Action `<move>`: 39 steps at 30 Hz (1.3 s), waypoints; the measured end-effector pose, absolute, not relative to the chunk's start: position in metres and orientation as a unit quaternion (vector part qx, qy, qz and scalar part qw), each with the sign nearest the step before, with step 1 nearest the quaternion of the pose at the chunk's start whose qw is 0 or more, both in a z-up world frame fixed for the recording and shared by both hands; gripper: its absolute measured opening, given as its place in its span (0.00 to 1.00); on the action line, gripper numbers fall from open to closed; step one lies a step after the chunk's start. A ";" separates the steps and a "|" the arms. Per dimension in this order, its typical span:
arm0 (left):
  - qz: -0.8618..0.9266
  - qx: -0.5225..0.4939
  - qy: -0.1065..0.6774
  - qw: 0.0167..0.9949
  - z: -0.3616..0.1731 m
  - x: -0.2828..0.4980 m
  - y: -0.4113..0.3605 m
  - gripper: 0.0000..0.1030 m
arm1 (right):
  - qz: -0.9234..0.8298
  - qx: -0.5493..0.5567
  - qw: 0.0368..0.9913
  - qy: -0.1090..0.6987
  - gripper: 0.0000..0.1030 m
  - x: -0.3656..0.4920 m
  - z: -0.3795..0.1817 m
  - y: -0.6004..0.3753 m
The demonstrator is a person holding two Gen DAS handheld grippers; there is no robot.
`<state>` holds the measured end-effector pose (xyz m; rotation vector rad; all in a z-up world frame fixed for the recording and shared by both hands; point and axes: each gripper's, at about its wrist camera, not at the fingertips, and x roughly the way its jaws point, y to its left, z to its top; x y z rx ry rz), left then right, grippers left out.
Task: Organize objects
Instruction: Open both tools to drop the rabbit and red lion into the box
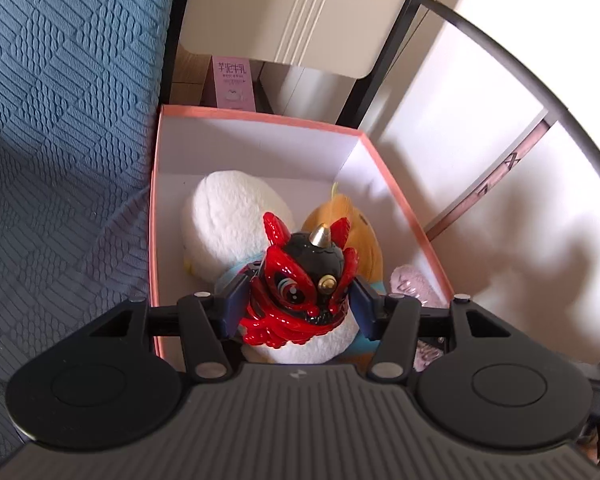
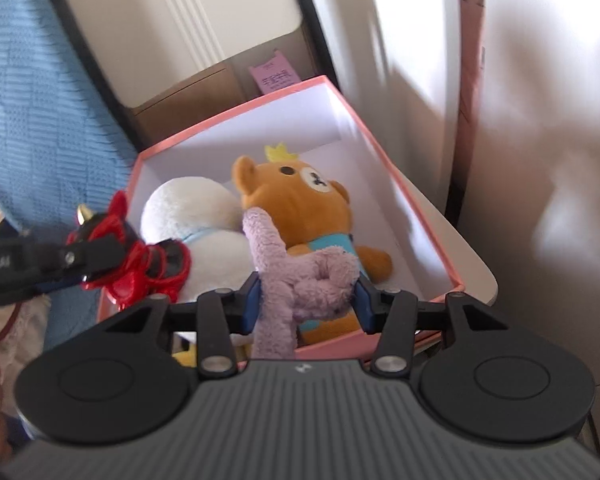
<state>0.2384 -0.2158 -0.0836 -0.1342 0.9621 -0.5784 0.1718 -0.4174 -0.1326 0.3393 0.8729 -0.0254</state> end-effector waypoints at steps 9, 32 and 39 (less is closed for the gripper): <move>-0.262 -0.056 0.452 0.851 -0.071 0.232 -0.203 0.59 | -0.015 0.159 0.898 0.410 0.48 0.191 -0.138 -0.425; -0.231 -0.076 0.481 0.842 -0.068 0.238 -0.163 0.75 | -0.004 0.158 0.906 0.394 0.71 0.195 -0.112 -0.423; -0.246 -0.068 0.445 0.858 -0.019 0.229 -0.147 0.76 | 0.017 0.156 0.921 0.356 0.71 0.177 -0.056 -0.411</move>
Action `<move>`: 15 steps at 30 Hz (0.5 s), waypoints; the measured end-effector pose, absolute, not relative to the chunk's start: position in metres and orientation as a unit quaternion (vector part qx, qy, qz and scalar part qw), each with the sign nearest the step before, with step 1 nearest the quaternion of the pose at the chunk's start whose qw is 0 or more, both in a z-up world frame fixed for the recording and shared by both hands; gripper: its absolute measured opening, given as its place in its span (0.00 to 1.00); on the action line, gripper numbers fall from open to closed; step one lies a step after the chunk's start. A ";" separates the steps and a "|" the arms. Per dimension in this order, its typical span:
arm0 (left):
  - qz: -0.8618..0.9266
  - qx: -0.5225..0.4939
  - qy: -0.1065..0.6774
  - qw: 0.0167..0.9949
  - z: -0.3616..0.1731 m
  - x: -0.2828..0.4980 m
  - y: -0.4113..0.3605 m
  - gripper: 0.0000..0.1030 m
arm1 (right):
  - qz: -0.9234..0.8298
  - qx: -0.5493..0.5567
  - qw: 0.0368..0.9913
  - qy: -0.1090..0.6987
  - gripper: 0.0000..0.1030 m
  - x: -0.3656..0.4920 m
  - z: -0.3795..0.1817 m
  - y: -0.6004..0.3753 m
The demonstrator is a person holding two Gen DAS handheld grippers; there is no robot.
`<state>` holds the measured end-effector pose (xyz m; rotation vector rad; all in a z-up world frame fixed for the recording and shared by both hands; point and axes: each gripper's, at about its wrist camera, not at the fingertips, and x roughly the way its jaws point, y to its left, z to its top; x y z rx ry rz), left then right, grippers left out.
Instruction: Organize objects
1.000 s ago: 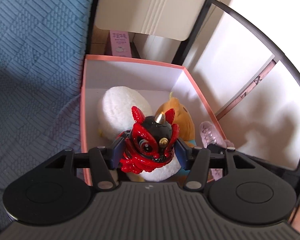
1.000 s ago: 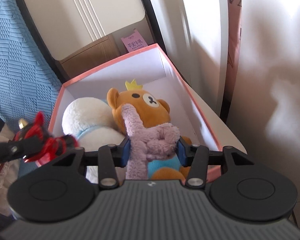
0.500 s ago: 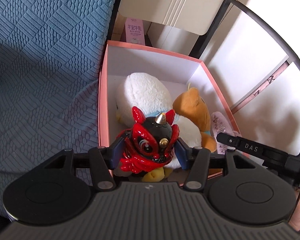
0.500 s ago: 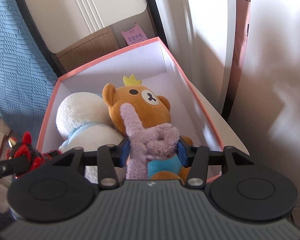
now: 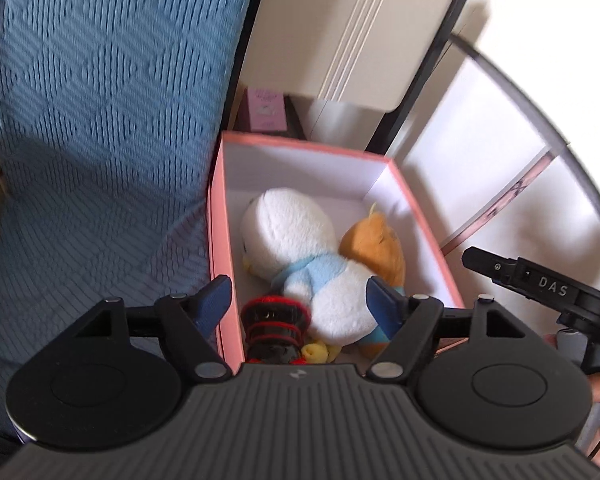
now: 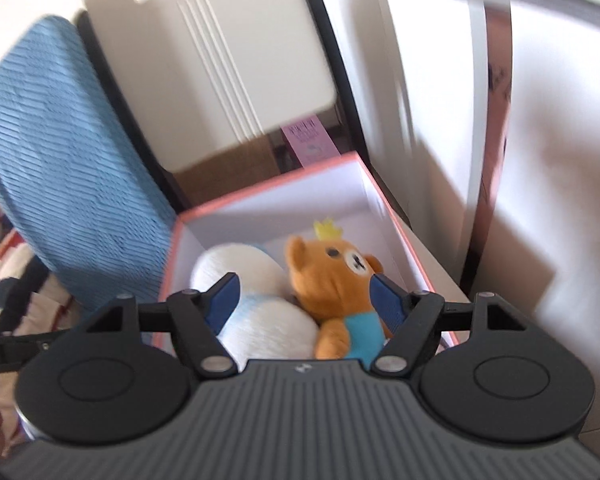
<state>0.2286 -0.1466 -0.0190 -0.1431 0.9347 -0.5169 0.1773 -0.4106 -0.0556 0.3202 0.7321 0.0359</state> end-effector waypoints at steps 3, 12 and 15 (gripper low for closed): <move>-0.256 -0.068 0.424 0.866 0.006 0.219 -0.136 0.76 | 0.028 0.151 0.929 0.337 0.71 0.164 -0.026 -0.405; -0.287 -0.062 0.382 0.876 0.061 0.181 -0.108 0.78 | 0.052 0.128 0.940 0.312 0.71 0.108 0.030 -0.384; -0.293 -0.069 0.374 0.877 0.068 0.168 -0.098 0.78 | 0.057 0.124 0.939 0.314 0.71 0.090 0.035 -0.377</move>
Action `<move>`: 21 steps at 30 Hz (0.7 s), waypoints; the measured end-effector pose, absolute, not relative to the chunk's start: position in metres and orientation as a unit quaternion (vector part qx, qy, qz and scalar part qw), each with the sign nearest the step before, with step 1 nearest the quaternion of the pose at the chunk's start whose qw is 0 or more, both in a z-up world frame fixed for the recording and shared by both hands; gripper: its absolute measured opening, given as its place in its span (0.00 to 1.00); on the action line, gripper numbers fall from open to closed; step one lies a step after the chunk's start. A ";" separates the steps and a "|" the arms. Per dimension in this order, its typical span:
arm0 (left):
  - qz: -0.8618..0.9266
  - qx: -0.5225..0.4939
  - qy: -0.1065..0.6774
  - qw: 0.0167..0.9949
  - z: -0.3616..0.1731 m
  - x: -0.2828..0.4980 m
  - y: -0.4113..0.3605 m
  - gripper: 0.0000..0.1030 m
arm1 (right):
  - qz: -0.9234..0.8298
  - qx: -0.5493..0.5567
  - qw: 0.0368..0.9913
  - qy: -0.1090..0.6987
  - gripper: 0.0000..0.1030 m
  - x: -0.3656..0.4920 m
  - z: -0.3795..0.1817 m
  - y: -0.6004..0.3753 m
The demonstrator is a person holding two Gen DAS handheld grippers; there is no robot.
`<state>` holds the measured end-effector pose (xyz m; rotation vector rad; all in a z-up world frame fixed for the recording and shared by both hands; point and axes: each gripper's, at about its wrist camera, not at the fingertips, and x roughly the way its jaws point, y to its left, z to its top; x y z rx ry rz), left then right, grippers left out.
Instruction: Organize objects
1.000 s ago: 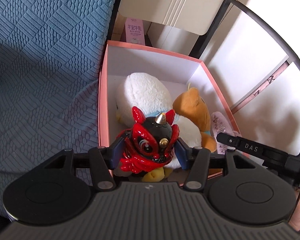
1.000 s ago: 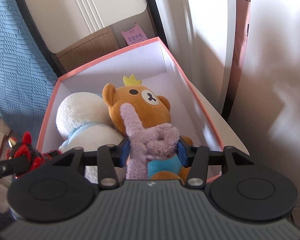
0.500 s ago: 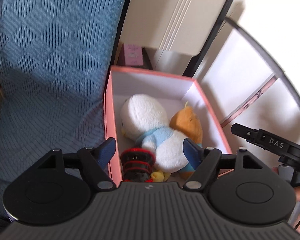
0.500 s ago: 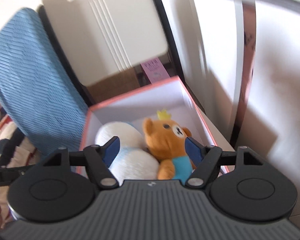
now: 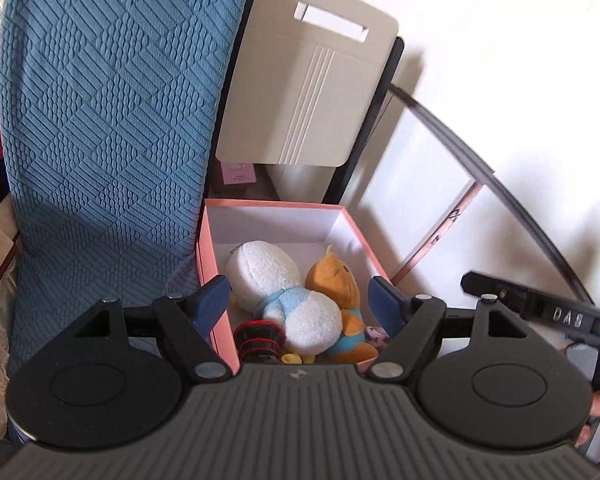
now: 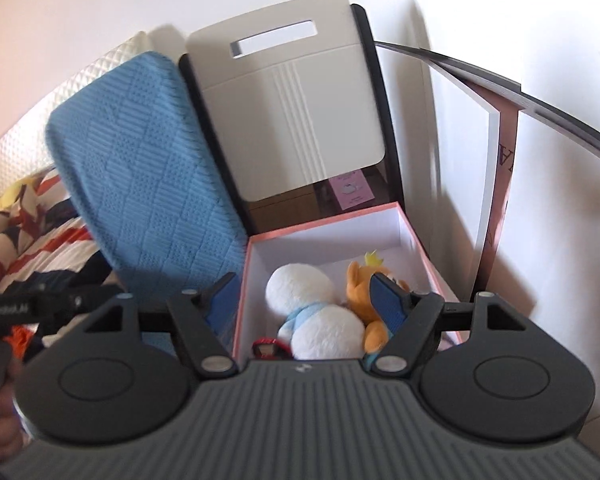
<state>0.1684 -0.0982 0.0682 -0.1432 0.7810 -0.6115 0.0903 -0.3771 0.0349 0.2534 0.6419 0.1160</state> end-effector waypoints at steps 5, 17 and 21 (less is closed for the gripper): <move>-0.295 -0.073 0.371 0.878 0.067 0.151 -0.086 0.78 | 0.052 0.123 0.935 0.327 0.71 0.068 0.028 -0.368; -0.277 -0.081 0.375 0.881 0.038 0.127 -0.067 0.81 | 0.049 0.100 0.931 0.348 0.71 0.035 -0.005 -0.352; -0.267 -0.084 0.375 0.884 0.032 0.125 -0.065 0.84 | 0.046 0.115 0.924 0.363 0.83 0.037 -0.016 -0.355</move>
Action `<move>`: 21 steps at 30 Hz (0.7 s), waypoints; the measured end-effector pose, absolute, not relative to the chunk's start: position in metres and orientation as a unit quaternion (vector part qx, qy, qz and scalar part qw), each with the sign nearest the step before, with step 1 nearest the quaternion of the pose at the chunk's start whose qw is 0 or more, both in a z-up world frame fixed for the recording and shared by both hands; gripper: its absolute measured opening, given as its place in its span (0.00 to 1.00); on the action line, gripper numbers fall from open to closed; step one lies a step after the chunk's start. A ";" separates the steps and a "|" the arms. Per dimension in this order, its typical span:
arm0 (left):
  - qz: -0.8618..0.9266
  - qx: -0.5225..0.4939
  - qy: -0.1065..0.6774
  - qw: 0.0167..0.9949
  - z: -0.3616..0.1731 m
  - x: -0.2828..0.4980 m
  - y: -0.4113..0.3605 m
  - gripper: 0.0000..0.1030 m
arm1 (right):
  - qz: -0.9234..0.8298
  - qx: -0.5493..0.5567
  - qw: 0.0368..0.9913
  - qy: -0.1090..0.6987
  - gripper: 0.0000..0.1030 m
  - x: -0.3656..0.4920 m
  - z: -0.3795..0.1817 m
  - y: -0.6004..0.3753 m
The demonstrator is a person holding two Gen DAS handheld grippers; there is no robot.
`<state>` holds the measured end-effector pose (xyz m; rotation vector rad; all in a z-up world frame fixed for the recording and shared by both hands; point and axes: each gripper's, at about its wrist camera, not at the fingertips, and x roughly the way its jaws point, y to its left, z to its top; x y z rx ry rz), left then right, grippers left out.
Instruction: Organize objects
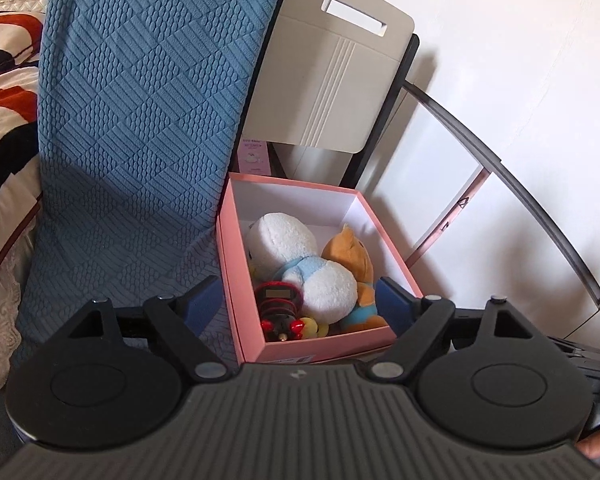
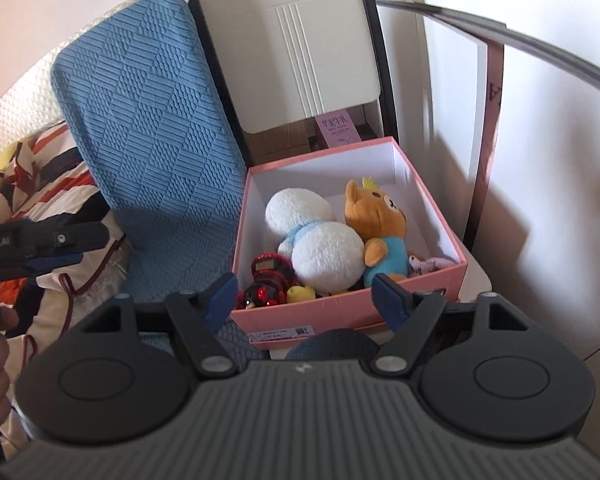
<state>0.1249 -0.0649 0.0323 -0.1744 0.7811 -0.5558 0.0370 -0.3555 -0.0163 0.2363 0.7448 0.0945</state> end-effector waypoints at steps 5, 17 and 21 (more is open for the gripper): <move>-0.266 -0.084 0.382 0.881 0.028 0.124 -0.066 0.85 | 0.037 0.139 0.915 0.376 1.00 0.040 -0.026 -0.363; -0.268 -0.081 0.383 0.880 0.028 0.123 -0.070 0.87 | 0.028 0.141 0.915 0.376 1.00 0.040 -0.028 -0.363; -0.269 -0.081 0.383 0.880 0.028 0.123 -0.070 0.87 | 0.027 0.147 0.914 0.377 1.00 0.040 -0.030 -0.365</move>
